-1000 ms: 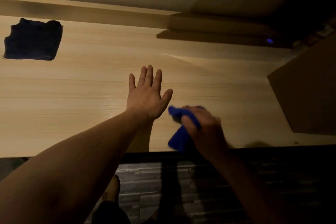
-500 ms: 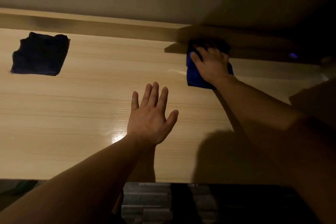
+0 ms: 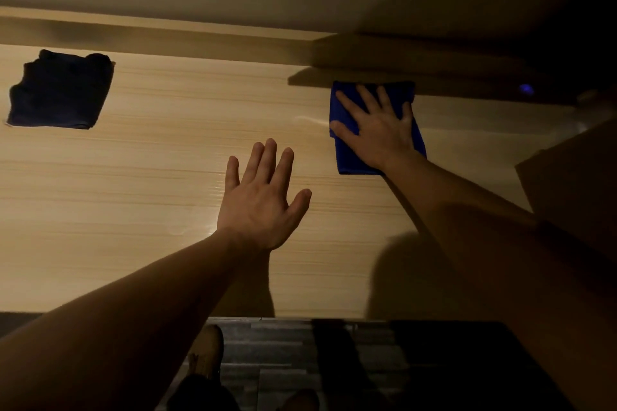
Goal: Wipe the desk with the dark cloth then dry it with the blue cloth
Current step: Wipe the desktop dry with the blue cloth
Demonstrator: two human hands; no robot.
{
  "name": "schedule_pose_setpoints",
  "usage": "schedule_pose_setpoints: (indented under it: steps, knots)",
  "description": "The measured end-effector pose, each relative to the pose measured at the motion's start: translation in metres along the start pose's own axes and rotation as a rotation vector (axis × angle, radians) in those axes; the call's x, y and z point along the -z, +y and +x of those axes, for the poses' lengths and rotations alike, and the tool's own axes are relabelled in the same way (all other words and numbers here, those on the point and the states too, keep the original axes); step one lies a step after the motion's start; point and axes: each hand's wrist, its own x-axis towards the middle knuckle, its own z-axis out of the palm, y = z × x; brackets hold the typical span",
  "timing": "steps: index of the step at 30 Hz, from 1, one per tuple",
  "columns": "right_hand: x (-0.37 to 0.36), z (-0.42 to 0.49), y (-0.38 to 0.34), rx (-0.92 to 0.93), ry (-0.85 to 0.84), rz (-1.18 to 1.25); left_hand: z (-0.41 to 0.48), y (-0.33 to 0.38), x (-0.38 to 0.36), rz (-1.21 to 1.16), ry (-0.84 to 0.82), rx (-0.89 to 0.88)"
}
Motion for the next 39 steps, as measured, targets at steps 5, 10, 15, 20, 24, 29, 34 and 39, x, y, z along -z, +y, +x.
schedule_pose_setpoints:
  steps: [5, 10, 15, 20, 24, 29, 34, 39]
  knots:
    - [-0.011, -0.048, -0.003, -0.008, 0.015, -0.006, 0.000, 0.000, 0.002, 0.011, -0.018, 0.004]
    - [-0.020, -0.105, -0.008, -0.027, 0.004, 0.005, -0.001, 0.000, 0.004, 0.018, -0.032, -0.002]
    - [-0.032, -0.175, -0.021, -0.041, 0.043, 0.044, -0.002, 0.000, 0.008, 0.012, -0.053, -0.017]
    - [-0.043, -0.228, -0.034, -0.083, 0.075, 0.108, 0.007, -0.008, 0.018, 0.014, -0.191, -0.043]
    - [-0.044, -0.263, -0.050, -0.147, 0.064, 0.164, -0.003, 0.000, 0.043, -0.112, -0.307, -0.016]
    - [-0.019, -0.296, -0.089, -0.362, 0.012, 0.215, -0.098, 0.045, 0.061, -0.720, -0.358, 0.147]
    - [0.045, -0.296, -0.147, -0.215, 0.049, 0.267, -0.166, 0.055, 0.096, -1.418, -0.458, 0.557]
    - [0.083, -0.284, -0.235, 0.077, 0.018, 0.224, -0.181, -0.011, 0.152, -1.936, -0.509, 0.602]
